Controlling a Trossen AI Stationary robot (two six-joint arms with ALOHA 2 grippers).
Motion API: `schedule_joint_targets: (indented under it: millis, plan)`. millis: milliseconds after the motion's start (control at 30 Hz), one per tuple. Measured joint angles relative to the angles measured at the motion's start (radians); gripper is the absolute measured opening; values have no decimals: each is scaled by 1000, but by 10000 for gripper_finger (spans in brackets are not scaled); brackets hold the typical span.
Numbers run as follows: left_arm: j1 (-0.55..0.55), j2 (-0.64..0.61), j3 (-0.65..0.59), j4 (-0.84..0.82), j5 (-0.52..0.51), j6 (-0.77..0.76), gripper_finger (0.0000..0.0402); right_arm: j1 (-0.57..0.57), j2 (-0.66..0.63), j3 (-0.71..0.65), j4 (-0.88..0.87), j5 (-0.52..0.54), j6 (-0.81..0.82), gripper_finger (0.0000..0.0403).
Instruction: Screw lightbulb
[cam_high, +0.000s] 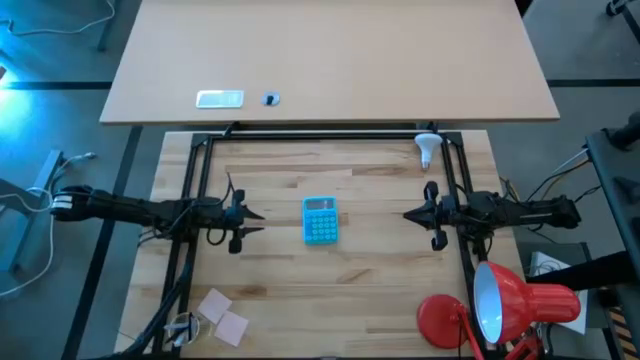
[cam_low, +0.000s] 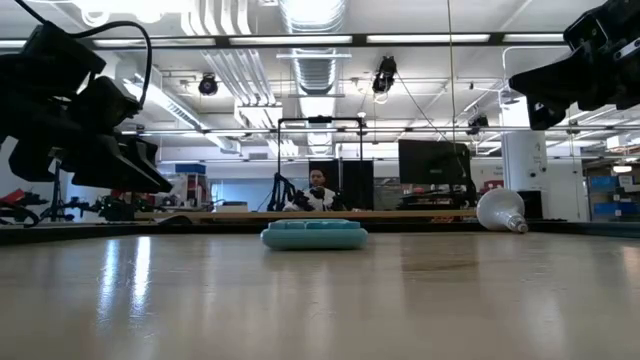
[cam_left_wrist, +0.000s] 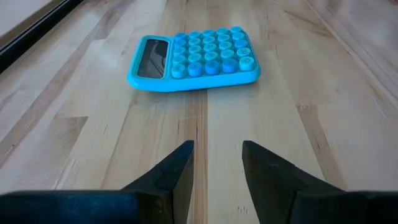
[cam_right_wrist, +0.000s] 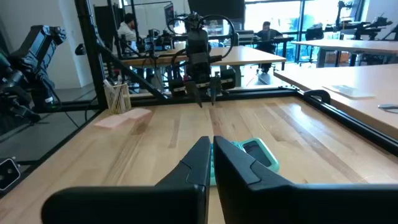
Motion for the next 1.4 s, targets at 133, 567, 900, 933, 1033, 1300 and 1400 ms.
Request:
schedule_joint_targets:
  millis: [133, 567, 900, 933, 1033, 1300, 1400]
  plan:
    - [0, 0, 0, 0, 0, 0, 127, 0, 0, 0, 0, 0, 0, 14]
    - [0, 0, 0, 0, 0, 0, 127, 0, 0, 0, 0, 0, 0, 14]
    - [0, 0, 0, 0, 0, 0, 127, 0, 0, 0, 0, 0, 0, 14]
    - [0, 0, 0, 0, 0, 0, 127, 0, 0, 0, 0, 0, 0, 14]
    - [0, 0, 0, 0, 0, 0, 127, 0, 0, 0, 1, 0, 0, 14]
    - [0, 0, 0, 0, 0, 0, 127, 2, 0, -1, 160, -26, 416, 14]
    - [0, 0, 0, 0, 0, 0, 127, 2, 0, -1, 169, -94, 471, 14]
